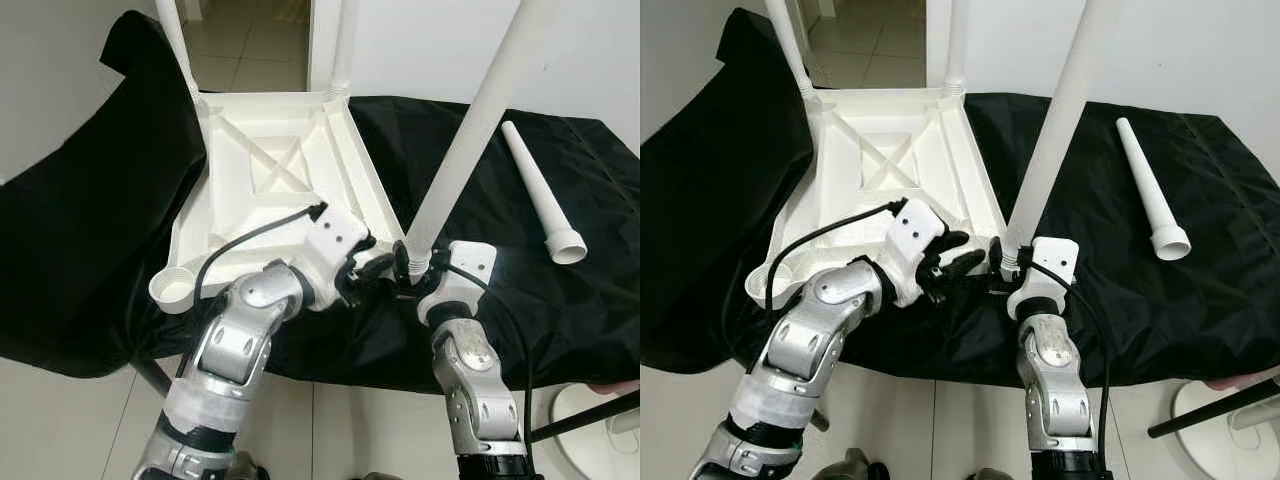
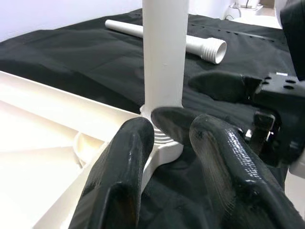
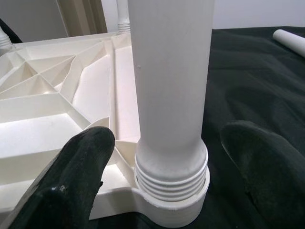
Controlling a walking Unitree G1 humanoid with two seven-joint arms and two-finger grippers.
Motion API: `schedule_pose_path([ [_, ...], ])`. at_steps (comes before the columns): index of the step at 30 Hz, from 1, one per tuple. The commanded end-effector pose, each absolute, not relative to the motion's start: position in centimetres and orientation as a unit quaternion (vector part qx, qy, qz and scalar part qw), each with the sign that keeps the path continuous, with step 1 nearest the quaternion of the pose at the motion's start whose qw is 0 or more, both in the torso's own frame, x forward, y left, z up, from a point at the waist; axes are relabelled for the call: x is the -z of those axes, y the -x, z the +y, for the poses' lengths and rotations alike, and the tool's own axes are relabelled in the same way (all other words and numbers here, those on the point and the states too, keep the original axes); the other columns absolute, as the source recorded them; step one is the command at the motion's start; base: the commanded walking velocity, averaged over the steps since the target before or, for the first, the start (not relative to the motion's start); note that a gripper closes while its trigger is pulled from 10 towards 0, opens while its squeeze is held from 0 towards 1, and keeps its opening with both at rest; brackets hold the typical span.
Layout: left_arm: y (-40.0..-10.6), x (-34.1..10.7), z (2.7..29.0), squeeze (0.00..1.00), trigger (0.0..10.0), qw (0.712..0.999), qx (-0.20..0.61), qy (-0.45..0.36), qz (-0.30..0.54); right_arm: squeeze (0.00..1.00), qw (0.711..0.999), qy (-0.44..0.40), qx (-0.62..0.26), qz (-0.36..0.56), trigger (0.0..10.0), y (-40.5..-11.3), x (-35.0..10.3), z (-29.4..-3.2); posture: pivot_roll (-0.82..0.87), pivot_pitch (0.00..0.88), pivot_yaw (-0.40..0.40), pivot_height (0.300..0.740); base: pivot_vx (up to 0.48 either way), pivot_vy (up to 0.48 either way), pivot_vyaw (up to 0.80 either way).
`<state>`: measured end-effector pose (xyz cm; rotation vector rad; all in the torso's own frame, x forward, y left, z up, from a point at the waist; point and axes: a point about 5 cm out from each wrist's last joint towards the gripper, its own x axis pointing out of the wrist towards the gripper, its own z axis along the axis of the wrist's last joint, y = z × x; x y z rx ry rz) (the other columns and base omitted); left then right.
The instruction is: Building children table
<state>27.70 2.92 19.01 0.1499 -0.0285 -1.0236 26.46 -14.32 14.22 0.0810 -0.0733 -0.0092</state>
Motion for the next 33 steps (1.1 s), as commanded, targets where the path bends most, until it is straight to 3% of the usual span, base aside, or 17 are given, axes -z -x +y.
schedule_pose_path([
  [1, -28.2, -19.0, 3.2, 0.0, 10.0, 0.891, 0.449, -0.069, -0.019, 0.0, 0.999, -0.041, 0.001, -0.031, 10.0, -26.3, -14.1, -14.2, -0.04, 0.003, -0.01, 0.74, 0.0, 0.0, 0.0],
  [2, -28.3, -19.2, 3.4, 0.0, 10.0, 0.893, 0.443, -0.068, -0.024, 0.0, 0.999, -0.039, -0.002, -0.026, 7.6, -26.0, -14.0, -14.1, -0.04, 0.011, -0.001, 0.74, 0.0, 0.0, 0.0],
  [3, -28.6, -19.3, 3.4, 0.0, 10.0, 0.9, 0.43, -0.059, -0.029, 0.0, 0.999, -0.039, -0.01, -0.018, 2.0, -25.7, -13.6, -13.9, -0.04, 0.011, -0.001, 0.74, 0.0, 0.0, 0.0],
  [4, -29.1, -19.4, 3.4, 0.0, 10.0, 0.91, 0.412, -0.05, -0.029, 0.0, 0.999, -0.039, -0.019, -0.013, 1.0, -25.4, -13.3, -13.7, -0.04, 0.015, 0.002, 0.74, 0.0, 0.0, 0.0],
  [6, -29.4, -19.5, 3.4, 0.0, 10.0, 0.915, 0.399, -0.043, -0.029, 0.0, 0.999, -0.039, -0.026, -0.01, 1.0, -25.3, -13.2, -13.6, -0.04, 0.015, 0.002, 0.74, 0.0, 0.0, 0.0],
  [7, -29.6, -19.6, 3.4, 0.0, 10.0, 0.919, 0.391, -0.036, -0.027, 0.0, 0.999, -0.035, -0.03, -0.009, 0.0, -25.3, -13.1, -13.6, -0.04, 0.015, 0.004, 0.74, 0.0, 0.0, 0.0],
  [12, -30.2, -19.6, 3.8, 0.0, 10.0, 0.928, 0.372, -0.02, -0.013, 0.0, 0.999, -0.03, -0.036, -0.004, 0.0, -25.2, -12.9, -13.7, -0.04, 0.018, 0.006, 0.74, 0.0, 0.0, 0.0],
  [13, -30.4, -19.7, 3.9, 0.0, 10.0, 0.93, 0.367, -0.011, -0.013, 0.0, 0.999, -0.027, -0.036, 0.0, 2.8, -25.2, -12.8, -13.8, -0.03, 0.021, 0.006, 0.74, 0.0, 0.0, 0.0],
  [14, -30.6, -19.7, 4.2, 0.0, 10.0, 0.934, 0.358, -0.006, -0.011, 0.0, 0.999, -0.03, -0.043, 0.009, 10.0, -25.3, -12.5, -13.9, -0.03, 0.023, 0.006, 0.74, 0.0, 0.0, 0.0],
  [22, -30.8, -19.3, 4.6, 0.0, 10.0, 0.94, 0.341, -0.016, -0.002, 0.0, 0.994, -0.056, -0.096, 0.021, 10.0, -26.4, -12.5, -13.7, -0.02, 0.024, 0.008, 0.74, 0.0, 0.0, 0.0],
  [27, -30.9, -18.9, 4.4, 0.0, 10.0, 0.942, 0.334, -0.03, 0.014, 0.0, 0.971, -0.076, -0.225, 0.037, 10.0, -27.1, -12.7, -13.2, -0.02, 0.02, 0.012, 0.74, 0.0, 0.0, 0.0],
  [33, -31.0, -18.6, 4.2, 0.0, 10.0, 0.945, 0.325, -0.032, 0.027, 0.0, 0.966, -0.053, -0.25, 0.028, 10.0, -28.4, -13.4, -15.5, -0.02, 0.016, 0.011, 0.74, 0.0, 0.0, 0.0],
])
